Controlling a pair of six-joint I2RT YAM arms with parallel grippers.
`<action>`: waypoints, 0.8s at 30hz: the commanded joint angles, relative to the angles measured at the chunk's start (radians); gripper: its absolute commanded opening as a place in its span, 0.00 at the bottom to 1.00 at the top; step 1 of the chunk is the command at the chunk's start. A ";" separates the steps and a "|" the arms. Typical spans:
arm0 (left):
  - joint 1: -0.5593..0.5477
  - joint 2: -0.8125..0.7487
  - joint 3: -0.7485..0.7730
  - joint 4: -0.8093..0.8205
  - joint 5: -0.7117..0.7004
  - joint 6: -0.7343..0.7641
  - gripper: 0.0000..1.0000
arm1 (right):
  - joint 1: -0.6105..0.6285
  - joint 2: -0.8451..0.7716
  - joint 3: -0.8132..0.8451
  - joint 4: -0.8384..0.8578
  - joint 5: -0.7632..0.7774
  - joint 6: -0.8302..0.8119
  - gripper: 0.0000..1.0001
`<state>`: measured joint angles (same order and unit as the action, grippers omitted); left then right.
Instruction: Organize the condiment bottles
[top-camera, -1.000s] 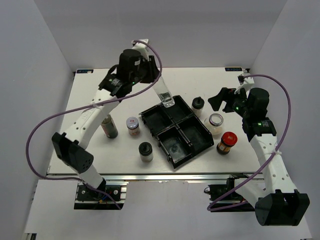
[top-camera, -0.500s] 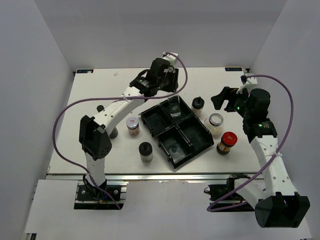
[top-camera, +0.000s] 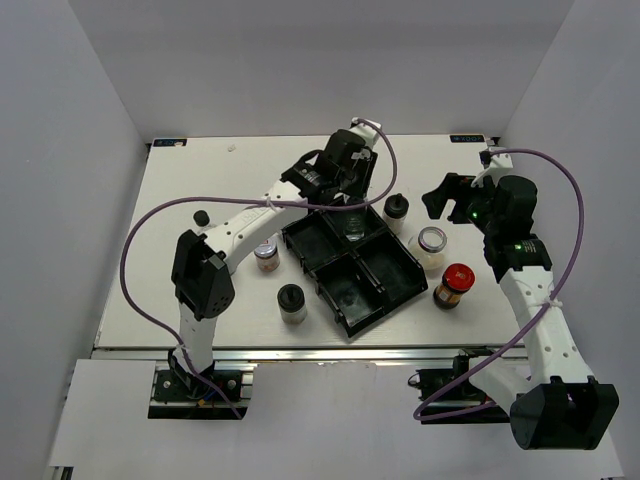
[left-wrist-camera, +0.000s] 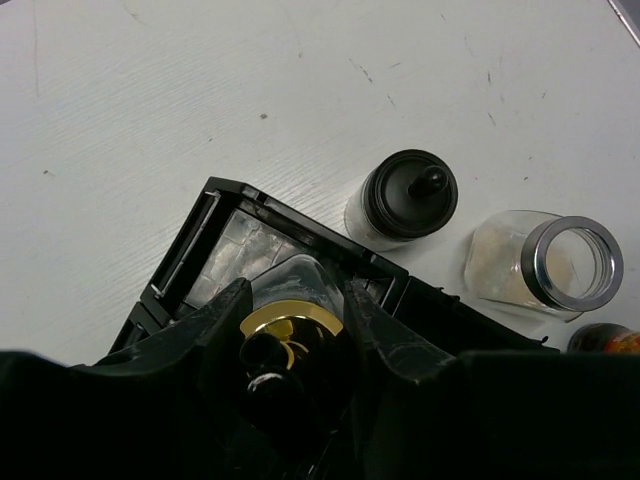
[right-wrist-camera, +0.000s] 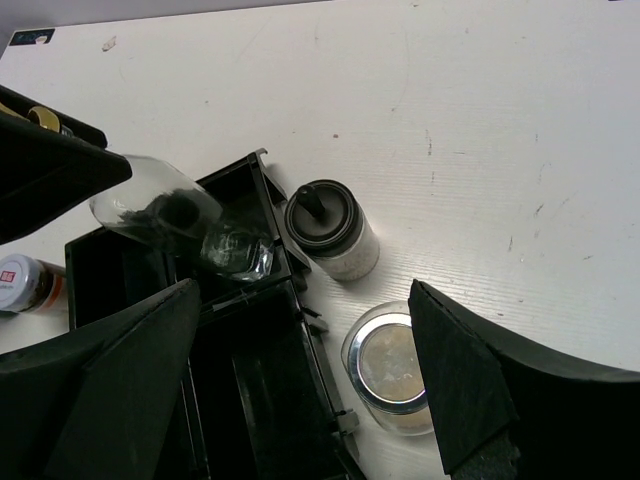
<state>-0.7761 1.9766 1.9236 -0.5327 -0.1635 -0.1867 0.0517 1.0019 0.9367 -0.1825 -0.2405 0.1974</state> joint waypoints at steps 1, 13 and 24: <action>-0.023 -0.033 0.035 0.048 -0.062 0.006 0.45 | -0.003 0.001 0.010 0.017 0.010 -0.015 0.89; -0.026 -0.082 0.022 0.025 -0.076 -0.033 0.98 | -0.003 -0.022 0.008 0.011 0.014 -0.016 0.89; -0.026 -0.192 0.061 -0.044 -0.142 -0.069 0.98 | -0.003 -0.034 0.007 0.014 -0.043 -0.016 0.89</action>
<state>-0.8001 1.9064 1.9312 -0.5442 -0.2527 -0.2302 0.0517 0.9886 0.9367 -0.1841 -0.2520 0.1974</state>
